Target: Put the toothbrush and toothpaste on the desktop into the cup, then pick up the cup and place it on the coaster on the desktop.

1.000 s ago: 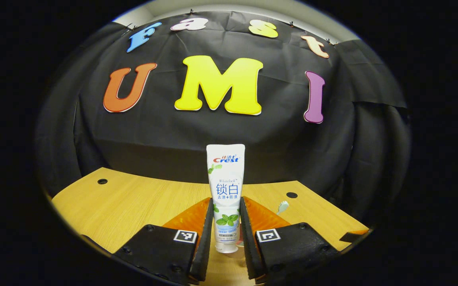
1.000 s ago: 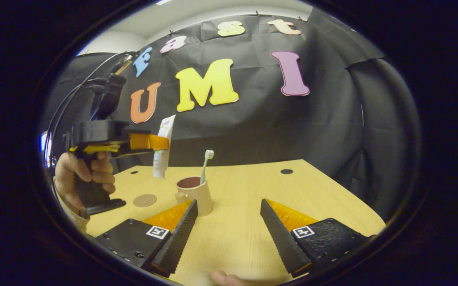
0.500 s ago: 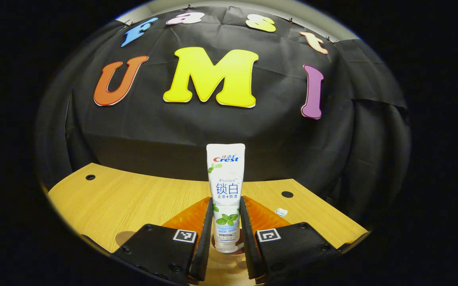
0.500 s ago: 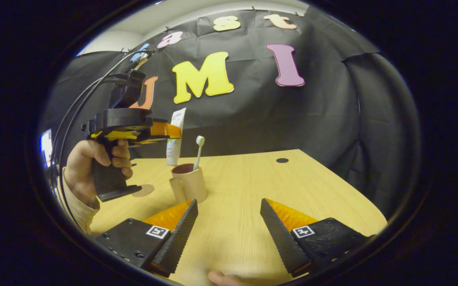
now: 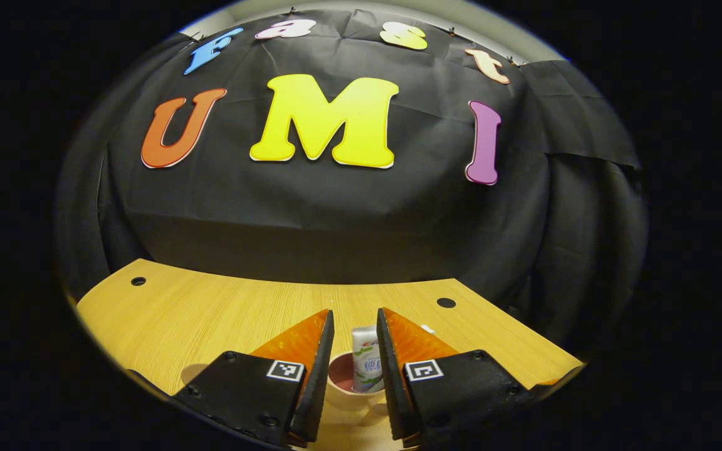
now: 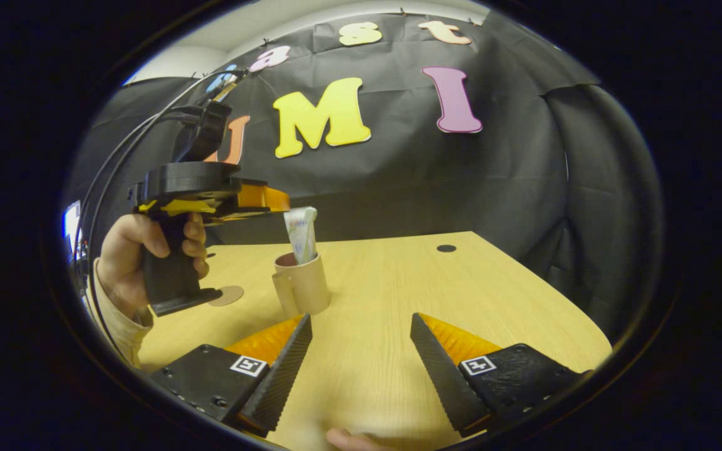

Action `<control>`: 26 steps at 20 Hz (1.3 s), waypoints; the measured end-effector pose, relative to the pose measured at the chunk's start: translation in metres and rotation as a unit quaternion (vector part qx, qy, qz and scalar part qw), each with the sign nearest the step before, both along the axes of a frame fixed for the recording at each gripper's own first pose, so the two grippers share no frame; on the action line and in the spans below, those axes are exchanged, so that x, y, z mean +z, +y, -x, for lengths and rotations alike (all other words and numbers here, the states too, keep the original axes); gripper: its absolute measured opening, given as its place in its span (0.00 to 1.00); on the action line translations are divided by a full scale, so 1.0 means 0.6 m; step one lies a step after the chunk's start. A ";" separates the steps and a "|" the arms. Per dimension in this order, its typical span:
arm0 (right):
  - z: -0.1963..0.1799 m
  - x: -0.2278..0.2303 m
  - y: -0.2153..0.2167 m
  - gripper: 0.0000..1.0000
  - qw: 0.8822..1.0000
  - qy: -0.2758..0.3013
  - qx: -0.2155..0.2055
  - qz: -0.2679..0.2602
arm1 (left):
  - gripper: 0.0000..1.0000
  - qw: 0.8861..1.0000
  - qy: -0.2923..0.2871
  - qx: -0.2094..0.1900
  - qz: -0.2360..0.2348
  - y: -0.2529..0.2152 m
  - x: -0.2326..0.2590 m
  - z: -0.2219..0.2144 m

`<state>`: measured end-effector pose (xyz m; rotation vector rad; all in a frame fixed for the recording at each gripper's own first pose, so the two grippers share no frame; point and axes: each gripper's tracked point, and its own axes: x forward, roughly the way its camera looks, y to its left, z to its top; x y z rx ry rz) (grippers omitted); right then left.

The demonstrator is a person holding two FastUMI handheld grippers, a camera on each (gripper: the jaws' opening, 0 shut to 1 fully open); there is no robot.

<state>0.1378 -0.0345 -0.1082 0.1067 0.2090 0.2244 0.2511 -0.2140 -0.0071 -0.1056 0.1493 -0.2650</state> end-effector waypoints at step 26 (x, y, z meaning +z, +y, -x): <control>-0.117 0.028 0.235 0.96 0.977 0.203 0.056 0.042 | 0.89 0.995 -0.061 0.071 -0.029 0.237 -0.029 0.250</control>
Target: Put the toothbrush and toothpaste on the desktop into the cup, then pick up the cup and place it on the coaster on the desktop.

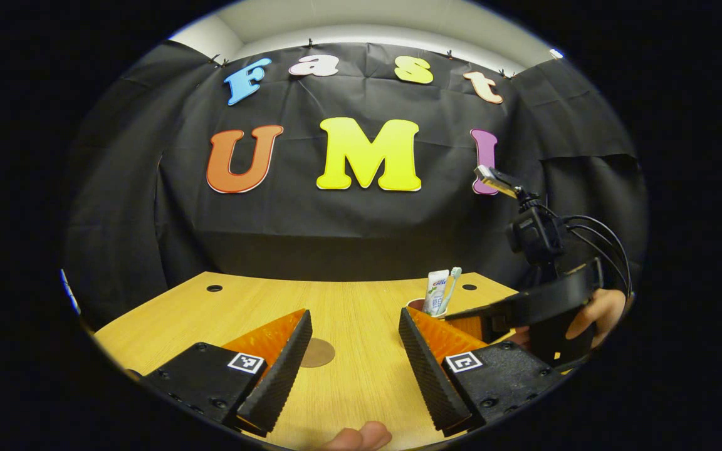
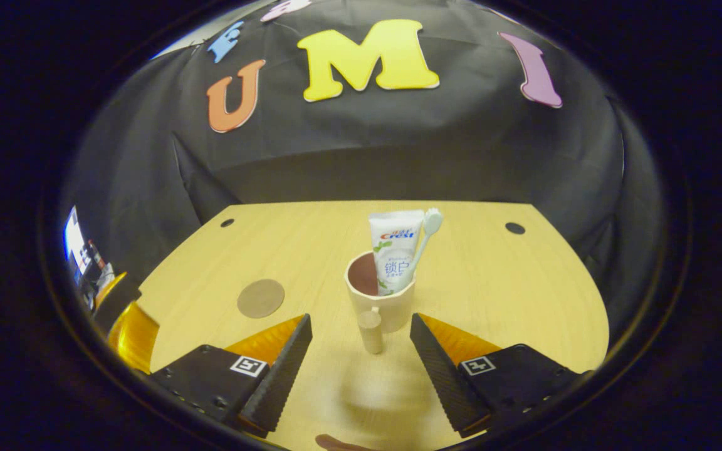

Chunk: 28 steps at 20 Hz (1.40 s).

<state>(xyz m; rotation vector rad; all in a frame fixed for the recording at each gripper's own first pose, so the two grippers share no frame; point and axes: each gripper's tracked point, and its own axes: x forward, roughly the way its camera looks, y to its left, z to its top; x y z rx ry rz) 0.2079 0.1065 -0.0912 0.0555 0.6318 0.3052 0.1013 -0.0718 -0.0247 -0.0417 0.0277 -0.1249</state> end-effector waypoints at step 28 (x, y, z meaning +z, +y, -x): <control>-0.065 -0.115 -0.008 0.23 0.960 0.250 -0.068 0.101 | 0.90 0.998 0.055 0.009 0.016 0.107 -0.100 0.041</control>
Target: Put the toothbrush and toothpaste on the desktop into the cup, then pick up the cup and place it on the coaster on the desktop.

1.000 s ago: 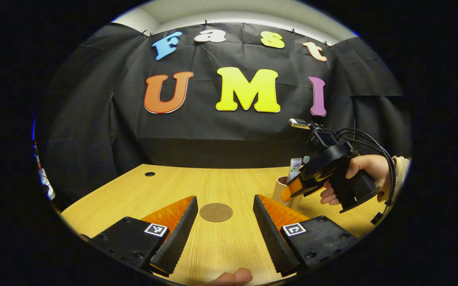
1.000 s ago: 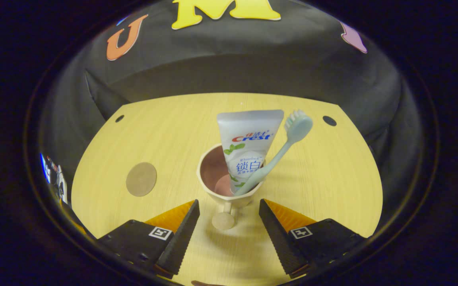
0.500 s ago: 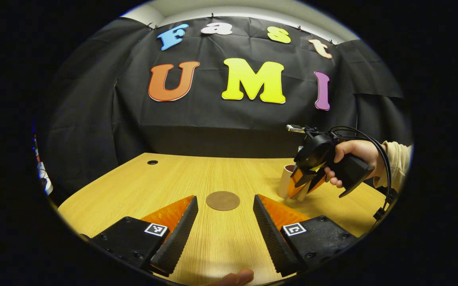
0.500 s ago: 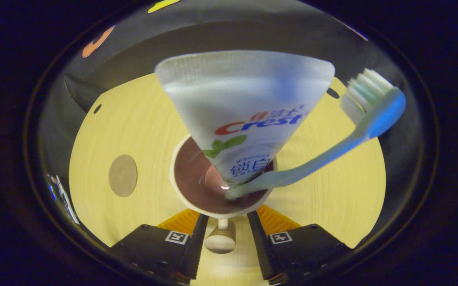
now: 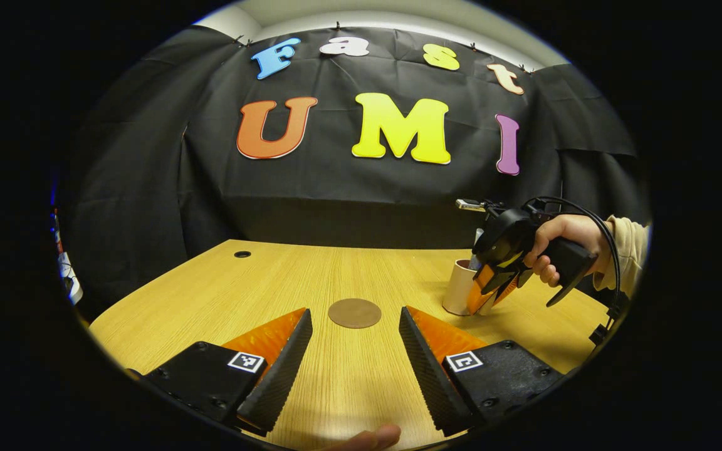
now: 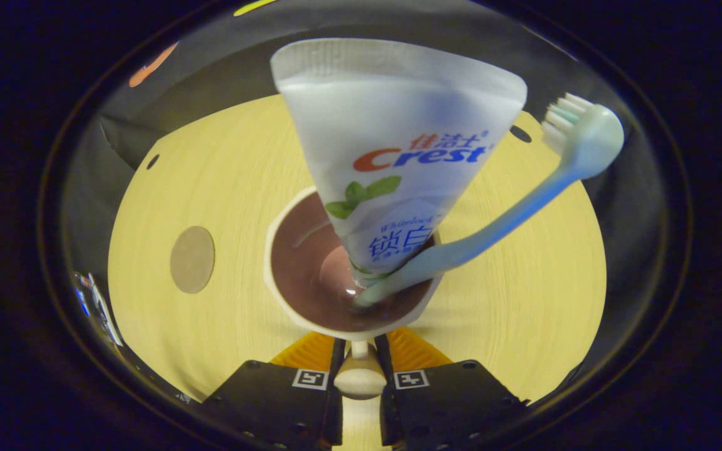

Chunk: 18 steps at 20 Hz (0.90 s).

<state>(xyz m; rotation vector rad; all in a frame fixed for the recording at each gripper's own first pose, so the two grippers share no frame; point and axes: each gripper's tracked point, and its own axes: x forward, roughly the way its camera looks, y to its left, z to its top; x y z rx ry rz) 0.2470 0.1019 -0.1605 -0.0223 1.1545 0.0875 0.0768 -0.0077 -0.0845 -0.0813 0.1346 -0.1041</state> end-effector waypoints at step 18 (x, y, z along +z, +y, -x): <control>0.027 0.039 0.266 0.23 0.987 -0.038 0.157 0.008 | 0.90 0.999 -0.016 0.028 0.010 0.076 -0.014 0.060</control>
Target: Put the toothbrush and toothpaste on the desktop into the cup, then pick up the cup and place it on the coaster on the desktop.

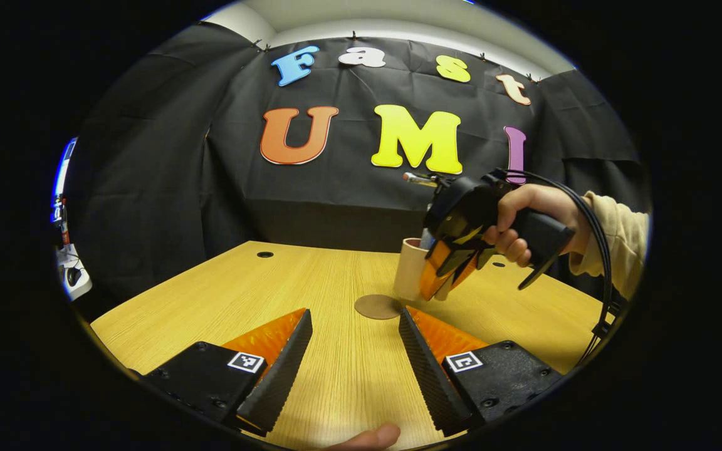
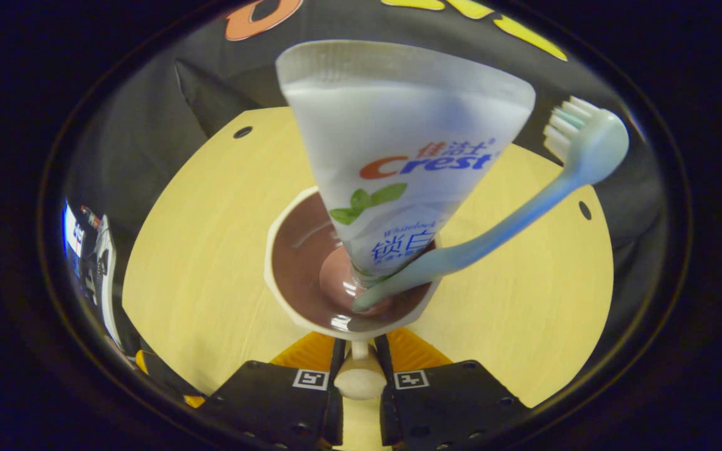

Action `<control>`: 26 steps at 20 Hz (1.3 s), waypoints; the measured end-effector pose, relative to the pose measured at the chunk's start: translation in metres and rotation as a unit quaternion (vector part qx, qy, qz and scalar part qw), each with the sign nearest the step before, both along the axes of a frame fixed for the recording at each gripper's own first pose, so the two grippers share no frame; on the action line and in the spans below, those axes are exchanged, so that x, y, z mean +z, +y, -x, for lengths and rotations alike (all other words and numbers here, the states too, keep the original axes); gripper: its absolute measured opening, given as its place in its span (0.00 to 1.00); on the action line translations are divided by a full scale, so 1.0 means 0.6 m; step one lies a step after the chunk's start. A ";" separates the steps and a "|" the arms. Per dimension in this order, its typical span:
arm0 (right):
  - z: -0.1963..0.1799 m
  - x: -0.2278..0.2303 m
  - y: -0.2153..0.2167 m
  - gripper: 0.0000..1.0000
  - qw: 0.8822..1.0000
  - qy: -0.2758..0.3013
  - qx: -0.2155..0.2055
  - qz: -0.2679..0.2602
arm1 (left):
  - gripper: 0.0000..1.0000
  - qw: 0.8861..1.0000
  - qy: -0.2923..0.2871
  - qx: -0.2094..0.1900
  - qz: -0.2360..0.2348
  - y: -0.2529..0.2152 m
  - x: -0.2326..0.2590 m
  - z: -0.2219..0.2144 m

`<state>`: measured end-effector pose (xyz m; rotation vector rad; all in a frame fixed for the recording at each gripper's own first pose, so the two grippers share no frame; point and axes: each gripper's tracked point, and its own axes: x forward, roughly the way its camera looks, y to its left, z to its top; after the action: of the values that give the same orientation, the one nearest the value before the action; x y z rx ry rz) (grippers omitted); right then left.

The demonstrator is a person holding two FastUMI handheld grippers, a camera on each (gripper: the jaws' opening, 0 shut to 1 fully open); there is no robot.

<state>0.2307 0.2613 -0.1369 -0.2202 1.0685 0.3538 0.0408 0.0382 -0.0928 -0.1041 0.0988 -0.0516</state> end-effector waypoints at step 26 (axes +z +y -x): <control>0.045 0.065 0.048 0.98 0.990 -0.118 0.009 -0.071 | 0.89 1.000 0.002 0.019 -0.021 0.001 -0.010 0.012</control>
<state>0.2039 0.2904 -0.0979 -0.1406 0.8050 0.4079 0.0333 0.0391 -0.0988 -0.0638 0.1013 -0.0122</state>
